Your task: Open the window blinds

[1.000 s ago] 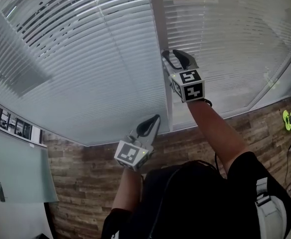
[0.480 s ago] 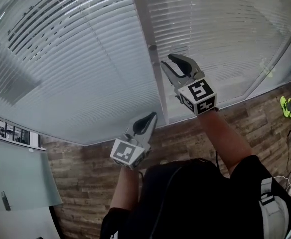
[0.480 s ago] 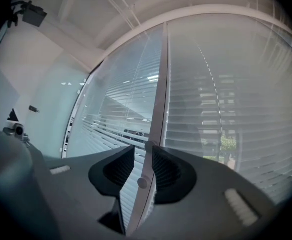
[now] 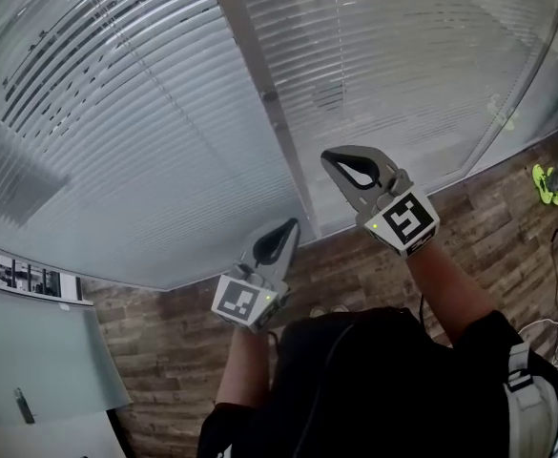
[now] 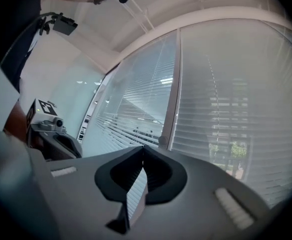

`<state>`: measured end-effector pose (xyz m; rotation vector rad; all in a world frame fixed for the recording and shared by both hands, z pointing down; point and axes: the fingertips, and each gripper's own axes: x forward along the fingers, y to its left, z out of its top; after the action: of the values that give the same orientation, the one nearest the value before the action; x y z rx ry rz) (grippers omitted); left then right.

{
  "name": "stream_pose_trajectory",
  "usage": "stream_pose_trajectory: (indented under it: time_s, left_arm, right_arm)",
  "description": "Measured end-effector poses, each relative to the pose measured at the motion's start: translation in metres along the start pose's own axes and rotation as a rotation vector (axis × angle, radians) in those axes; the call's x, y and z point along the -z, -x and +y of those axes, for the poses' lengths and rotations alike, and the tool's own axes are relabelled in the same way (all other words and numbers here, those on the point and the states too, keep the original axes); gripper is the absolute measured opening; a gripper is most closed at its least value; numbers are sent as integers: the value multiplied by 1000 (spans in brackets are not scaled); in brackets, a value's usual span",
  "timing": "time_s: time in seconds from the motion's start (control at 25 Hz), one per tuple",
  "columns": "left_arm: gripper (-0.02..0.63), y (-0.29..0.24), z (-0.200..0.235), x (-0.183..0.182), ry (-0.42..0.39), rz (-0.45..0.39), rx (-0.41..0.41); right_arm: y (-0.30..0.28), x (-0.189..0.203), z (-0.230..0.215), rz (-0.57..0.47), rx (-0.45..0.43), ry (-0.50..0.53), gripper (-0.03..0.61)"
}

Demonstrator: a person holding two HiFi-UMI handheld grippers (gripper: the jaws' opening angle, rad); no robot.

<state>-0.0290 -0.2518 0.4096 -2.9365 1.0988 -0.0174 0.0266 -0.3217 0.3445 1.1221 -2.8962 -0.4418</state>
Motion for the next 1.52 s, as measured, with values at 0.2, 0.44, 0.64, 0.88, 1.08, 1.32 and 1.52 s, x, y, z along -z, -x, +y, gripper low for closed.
stream_pose_trajectory:
  time_s: [0.2, 0.44, 0.64, 0.88, 1.08, 1.32, 1.52]
  left_arm:
    - [5, 3, -1, 16, -2, 2, -3]
    - [5, 13, -5, 44, 29, 38, -12]
    - [5, 25, 4, 50, 54, 40, -46]
    - [5, 34, 7, 54, 42, 39, -68]
    - [5, 38, 11, 53, 39, 53, -76]
    - [5, 44, 18, 49, 34, 53, -84]
    - [5, 48, 22, 45, 27, 47, -101]
  right_arm:
    - [28, 8, 30, -34, -69, -58, 6]
    - [52, 50, 61, -15, -119, -186, 6]
    - [61, 63, 64, 4, -132, -238, 6]
    - [64, 65, 65, -15, -154, -254, 6]
    - [56, 63, 74, -40, -196, -274, 6]
    - [45, 63, 80, -52, -220, -280, 6]
    - [39, 68, 88, -15, -257, -252, 6]
